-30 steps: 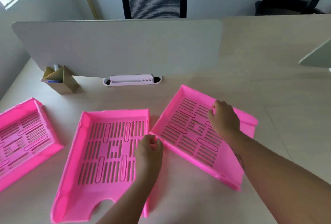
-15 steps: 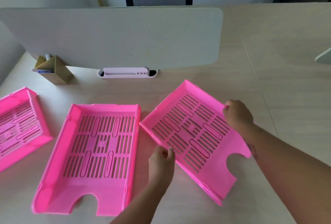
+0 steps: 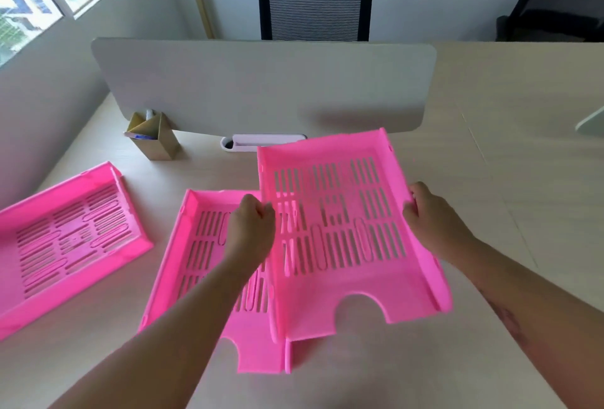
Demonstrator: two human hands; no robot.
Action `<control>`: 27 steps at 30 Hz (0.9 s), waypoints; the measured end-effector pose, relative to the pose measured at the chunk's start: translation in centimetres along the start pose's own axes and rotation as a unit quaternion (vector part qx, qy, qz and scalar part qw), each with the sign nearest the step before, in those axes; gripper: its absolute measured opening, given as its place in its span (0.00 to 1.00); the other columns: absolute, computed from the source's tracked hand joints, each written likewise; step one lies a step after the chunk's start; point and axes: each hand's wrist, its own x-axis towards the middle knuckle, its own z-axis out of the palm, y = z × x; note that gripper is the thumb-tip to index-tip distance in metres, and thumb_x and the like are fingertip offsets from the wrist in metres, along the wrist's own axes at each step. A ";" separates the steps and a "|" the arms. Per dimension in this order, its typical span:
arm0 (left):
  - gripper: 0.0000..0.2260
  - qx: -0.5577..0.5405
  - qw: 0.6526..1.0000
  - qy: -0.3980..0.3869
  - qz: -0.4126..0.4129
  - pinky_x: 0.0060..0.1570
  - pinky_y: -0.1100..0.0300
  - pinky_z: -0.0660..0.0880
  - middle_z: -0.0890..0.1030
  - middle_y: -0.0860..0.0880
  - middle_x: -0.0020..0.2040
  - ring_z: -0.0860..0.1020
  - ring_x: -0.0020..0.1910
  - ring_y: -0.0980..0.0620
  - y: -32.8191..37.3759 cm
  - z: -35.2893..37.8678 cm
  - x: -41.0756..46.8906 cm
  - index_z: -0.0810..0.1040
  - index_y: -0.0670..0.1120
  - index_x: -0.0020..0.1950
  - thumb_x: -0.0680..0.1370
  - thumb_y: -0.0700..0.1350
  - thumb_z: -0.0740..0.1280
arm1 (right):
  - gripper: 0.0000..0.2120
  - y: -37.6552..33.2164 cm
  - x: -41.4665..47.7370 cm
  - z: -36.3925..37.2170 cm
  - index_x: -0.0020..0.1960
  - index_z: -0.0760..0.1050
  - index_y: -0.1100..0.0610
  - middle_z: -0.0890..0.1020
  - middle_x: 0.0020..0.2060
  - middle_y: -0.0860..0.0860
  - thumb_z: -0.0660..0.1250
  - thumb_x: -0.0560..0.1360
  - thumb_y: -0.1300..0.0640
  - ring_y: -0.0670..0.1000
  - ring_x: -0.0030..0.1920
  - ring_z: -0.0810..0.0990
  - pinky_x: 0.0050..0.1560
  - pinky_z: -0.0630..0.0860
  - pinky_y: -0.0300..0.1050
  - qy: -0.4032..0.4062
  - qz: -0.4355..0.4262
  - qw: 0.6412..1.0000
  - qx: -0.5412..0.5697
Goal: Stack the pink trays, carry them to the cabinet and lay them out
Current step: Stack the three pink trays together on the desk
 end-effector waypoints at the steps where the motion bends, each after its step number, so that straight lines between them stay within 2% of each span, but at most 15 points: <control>1: 0.10 0.017 1.000 0.009 0.007 0.26 0.59 0.62 0.73 0.48 0.32 0.68 0.28 0.50 -1.3 -1.8 0.7 0.70 0.39 0.42 0.80 0.44 0.60 | 0.10 -2.0 -0.7 1.0 0.60 0.68 0.63 0.71 0.29 0.51 0.54 0.83 0.59 0.50 0.24 0.67 0.24 0.60 0.42 -0.004 0.002 1.000 0.018; 3: 0.11 0.052 0.998 0.029 0.019 0.28 0.56 0.62 0.74 0.46 0.32 0.70 0.30 0.46 -4.1 -5.4 2.1 0.72 0.39 0.42 0.80 0.45 0.61 | 0.12 -6.0 -2.0 3.4 0.62 0.68 0.64 0.73 0.31 0.52 0.54 0.82 0.60 0.50 0.25 0.68 0.25 0.60 0.42 -0.011 0.011 0.998 0.054; 5: 0.12 0.076 0.996 0.039 0.025 0.31 0.53 0.67 0.77 0.42 0.36 0.74 0.34 0.41 -6.9 -8.6 3.5 0.73 0.38 0.42 0.80 0.46 0.62 | 0.14 -9.7 -3.2 6.0 0.64 0.68 0.63 0.77 0.36 0.56 0.55 0.81 0.60 0.51 0.28 0.71 0.27 0.62 0.43 -0.013 0.019 0.996 0.089; 8: 0.12 0.105 0.993 0.029 0.033 0.31 0.53 0.72 0.78 0.41 0.36 0.75 0.33 0.43 -10.5 -12.2 4.6 0.73 0.40 0.43 0.80 0.48 0.62 | 0.17 -14.2 -5.0 9.8 0.69 0.66 0.62 0.81 0.44 0.60 0.55 0.81 0.60 0.53 0.31 0.73 0.25 0.62 0.42 -0.003 0.033 0.992 0.118; 11: 0.11 0.115 0.992 0.026 0.037 0.34 0.50 0.75 0.77 0.43 0.36 0.75 0.34 0.43 -13.0 -14.0 5.0 0.73 0.41 0.43 0.81 0.48 0.62 | 0.17 -16.9 -6.5 12.6 0.69 0.67 0.62 0.82 0.47 0.59 0.55 0.82 0.60 0.52 0.32 0.75 0.24 0.62 0.39 0.008 0.056 0.992 0.112; 15: 0.10 0.123 0.992 0.005 0.017 0.31 0.56 0.66 0.79 0.41 0.40 0.73 0.34 0.45 -15.3 -14.1 5.2 0.75 0.41 0.45 0.80 0.47 0.63 | 0.19 -18.1 -7.1 14.5 0.72 0.65 0.61 0.82 0.48 0.58 0.55 0.82 0.60 0.50 0.31 0.75 0.25 0.65 0.39 0.011 0.077 0.991 0.108; 19: 0.09 0.100 0.995 -0.026 -0.012 0.40 0.52 0.73 0.79 0.42 0.43 0.76 0.42 0.43 -16.1 -13.3 5.4 0.77 0.41 0.51 0.80 0.46 0.63 | 0.21 -18.3 -6.9 15.2 0.75 0.64 0.60 0.83 0.51 0.59 0.55 0.82 0.60 0.54 0.35 0.79 0.30 0.72 0.45 0.017 0.096 0.991 0.089; 22: 0.09 0.079 0.996 -0.032 -0.021 0.39 0.54 0.70 0.78 0.43 0.45 0.75 0.43 0.44 -16.1 -12.7 5.4 0.77 0.40 0.54 0.81 0.45 0.62 | 0.22 -18.0 -6.5 15.5 0.76 0.63 0.60 0.83 0.52 0.59 0.54 0.82 0.60 0.53 0.34 0.79 0.30 0.74 0.46 0.018 0.107 0.991 0.083; 27: 0.10 0.059 0.997 -0.036 -0.014 0.43 0.53 0.74 0.81 0.41 0.51 0.76 0.44 0.44 -16.4 -12.4 5.5 0.77 0.41 0.56 0.81 0.46 0.63 | 0.24 -17.3 -6.6 15.6 0.78 0.59 0.58 0.82 0.57 0.59 0.53 0.83 0.58 0.51 0.34 0.76 0.30 0.71 0.44 0.015 0.108 0.991 0.083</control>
